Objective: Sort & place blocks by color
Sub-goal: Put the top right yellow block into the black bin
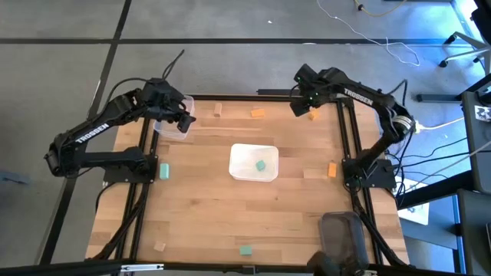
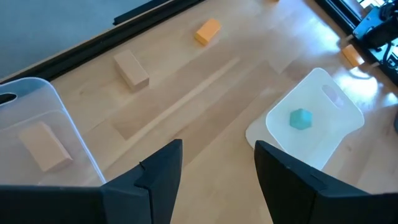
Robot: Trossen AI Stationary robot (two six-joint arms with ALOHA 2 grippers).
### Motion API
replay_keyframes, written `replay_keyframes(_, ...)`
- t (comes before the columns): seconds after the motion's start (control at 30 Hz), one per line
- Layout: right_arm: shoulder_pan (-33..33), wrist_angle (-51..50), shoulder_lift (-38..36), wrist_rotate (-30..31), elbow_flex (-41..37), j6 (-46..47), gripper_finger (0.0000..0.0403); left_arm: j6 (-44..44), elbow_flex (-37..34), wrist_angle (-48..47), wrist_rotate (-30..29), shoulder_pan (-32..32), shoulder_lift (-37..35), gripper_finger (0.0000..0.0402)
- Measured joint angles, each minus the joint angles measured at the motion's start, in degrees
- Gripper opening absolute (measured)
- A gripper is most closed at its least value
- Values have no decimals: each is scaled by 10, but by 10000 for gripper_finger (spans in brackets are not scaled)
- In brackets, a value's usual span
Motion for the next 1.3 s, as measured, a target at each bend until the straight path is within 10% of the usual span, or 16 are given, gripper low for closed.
replay_keyframes(1.3,-94,32,221,17,1,-170,221,-10,0,0,-1,0,0,193)
